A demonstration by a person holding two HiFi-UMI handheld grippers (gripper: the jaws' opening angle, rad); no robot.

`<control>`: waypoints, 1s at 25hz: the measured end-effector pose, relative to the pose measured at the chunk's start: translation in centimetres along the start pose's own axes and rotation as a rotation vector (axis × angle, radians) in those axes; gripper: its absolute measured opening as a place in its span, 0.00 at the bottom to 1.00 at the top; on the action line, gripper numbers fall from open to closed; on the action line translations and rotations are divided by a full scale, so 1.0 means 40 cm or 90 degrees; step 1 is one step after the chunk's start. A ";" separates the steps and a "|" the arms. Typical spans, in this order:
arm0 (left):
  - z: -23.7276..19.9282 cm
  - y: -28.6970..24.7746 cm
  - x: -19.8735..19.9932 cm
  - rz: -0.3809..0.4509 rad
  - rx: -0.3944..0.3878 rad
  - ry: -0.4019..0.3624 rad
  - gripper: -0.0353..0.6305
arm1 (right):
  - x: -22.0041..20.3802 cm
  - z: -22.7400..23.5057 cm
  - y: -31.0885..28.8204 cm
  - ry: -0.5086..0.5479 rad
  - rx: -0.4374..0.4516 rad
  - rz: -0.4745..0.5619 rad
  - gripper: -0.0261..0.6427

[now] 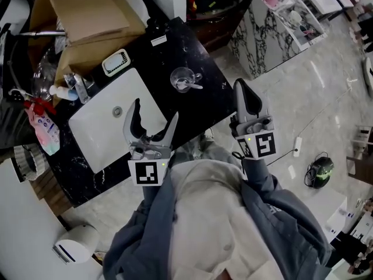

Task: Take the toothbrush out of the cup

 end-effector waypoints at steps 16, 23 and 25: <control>0.099 -0.088 -0.044 -0.059 -0.070 -0.114 0.68 | -0.003 0.068 -0.029 -0.011 0.012 0.008 0.05; 0.117 -0.151 -0.072 -0.079 -0.108 -0.217 0.68 | -0.008 0.075 -0.026 -0.012 0.000 0.004 0.05; 0.124 -0.171 -0.090 -0.085 -0.117 -0.233 0.68 | -0.010 0.075 -0.025 -0.013 -0.001 0.003 0.05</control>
Point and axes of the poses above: the fingertips, and each gripper's own axes: y backward along the fingers, z to its right, x out of its top, the point moved 5 cm from there along y, backward along the fingers, and after that the axes turned 8 degrees about -z, right-handed, at the moved point
